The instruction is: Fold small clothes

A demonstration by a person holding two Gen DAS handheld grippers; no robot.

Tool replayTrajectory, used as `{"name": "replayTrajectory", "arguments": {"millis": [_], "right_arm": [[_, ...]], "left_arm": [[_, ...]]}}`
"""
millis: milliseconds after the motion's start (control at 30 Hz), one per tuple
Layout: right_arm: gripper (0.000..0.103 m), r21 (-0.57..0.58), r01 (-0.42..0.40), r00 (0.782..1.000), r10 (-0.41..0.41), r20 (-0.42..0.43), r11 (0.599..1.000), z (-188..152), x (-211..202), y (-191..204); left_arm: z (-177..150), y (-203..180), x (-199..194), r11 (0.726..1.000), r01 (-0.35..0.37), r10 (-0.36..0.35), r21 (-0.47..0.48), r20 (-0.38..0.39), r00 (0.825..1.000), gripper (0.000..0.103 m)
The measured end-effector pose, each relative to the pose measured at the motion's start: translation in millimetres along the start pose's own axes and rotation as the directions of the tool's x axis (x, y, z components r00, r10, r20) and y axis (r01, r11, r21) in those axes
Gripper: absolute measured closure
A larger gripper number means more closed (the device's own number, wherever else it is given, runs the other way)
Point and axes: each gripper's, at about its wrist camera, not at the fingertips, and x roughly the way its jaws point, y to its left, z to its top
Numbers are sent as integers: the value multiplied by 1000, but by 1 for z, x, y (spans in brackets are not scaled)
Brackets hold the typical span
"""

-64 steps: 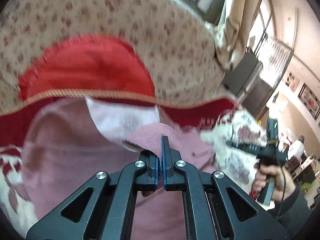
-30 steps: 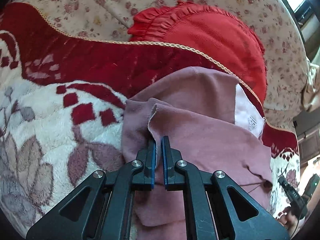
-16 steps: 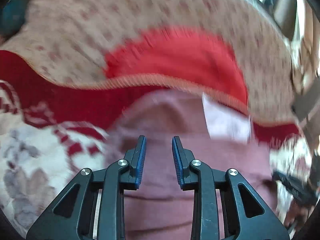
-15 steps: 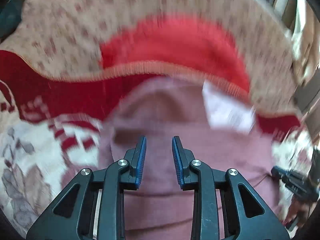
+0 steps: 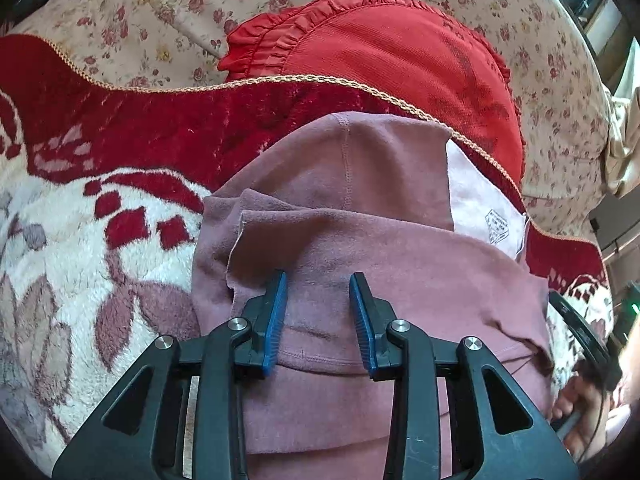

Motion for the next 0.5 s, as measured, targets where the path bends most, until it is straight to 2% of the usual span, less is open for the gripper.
{"name": "replayTrajectory", "arguments": {"millis": [67, 100, 133, 167, 300, 367, 467, 500], "right_arm": [[95, 0, 29, 993, -28, -112, 1000, -1, 31, -5], [95, 12, 17, 987, -14, -162, 1000, -4, 46, -10], [95, 16, 3, 990, 0, -138, 1000, -4, 45, -12], [95, 19, -7, 989, 10, -147, 1000, -3, 45, -14], [93, -23, -13, 987, 10, -163, 1000, -4, 43, -10], [93, -37, -9, 985, 2, -174, 999, 1, 40, -8], [93, -16, -9, 998, 8, -55, 1000, 10, 20, -5], [90, -25, -9, 999, 8, -42, 1000, 12, 18, -3]], "left_arm": [[0, -1, 1, 1000, 9, -9, 8, 2, 1000, 66], [0, -1, 1, 1000, 18, -18, 6, 2, 1000, 62], [-1, -1, 1, 999, 32, -32, 2, 4, 999, 57], [-1, -1, 1, 999, 39, -39, 1, 5, 999, 56], [-1, -9, 4, 999, 52, -52, 16, 4, 999, 37], [-2, -14, 5, 998, 43, -43, 37, 3, 999, 34], [-2, -8, 4, 998, 70, -70, 3, 15, 997, 32], [-2, -4, 3, 996, 90, -90, -22, 21, 996, 32]]}}
